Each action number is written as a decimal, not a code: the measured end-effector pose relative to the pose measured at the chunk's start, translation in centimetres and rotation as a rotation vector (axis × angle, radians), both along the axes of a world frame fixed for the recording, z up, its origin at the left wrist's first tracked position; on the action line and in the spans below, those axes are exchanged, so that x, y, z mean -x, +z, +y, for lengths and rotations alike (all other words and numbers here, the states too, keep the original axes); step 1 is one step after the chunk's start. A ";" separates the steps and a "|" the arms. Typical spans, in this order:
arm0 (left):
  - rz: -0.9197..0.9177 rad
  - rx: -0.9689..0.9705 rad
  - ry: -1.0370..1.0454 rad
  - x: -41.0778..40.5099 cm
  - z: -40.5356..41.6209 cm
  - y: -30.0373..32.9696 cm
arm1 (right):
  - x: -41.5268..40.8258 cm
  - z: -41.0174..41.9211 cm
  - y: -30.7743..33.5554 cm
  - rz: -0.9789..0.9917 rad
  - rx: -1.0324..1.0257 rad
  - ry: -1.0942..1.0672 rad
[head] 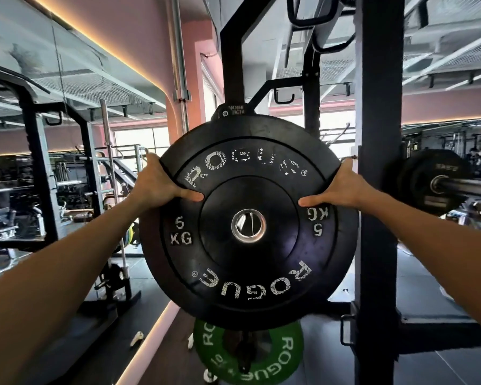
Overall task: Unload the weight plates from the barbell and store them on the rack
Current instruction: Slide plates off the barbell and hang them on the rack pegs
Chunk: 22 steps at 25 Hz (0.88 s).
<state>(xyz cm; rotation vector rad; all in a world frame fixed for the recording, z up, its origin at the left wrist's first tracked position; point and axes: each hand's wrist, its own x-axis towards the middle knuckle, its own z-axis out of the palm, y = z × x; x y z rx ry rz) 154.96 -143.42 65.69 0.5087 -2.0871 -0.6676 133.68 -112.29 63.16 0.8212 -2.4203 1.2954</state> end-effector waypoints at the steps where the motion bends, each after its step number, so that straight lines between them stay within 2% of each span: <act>1: -0.007 -0.004 0.007 0.7 -1.1 -0.5 | 0.7 -1.1 -0.3 -0.015 -0.014 -0.005; 10: -0.058 -0.054 -0.027 7.9 -9.5 -4.4 | 6.6 -8.9 -3.0 -0.043 -0.135 -0.057; 22: -0.100 -0.101 -0.106 18.1 -19.5 -8.7 | 14.3 -17.4 -6.6 -0.058 -0.166 -0.106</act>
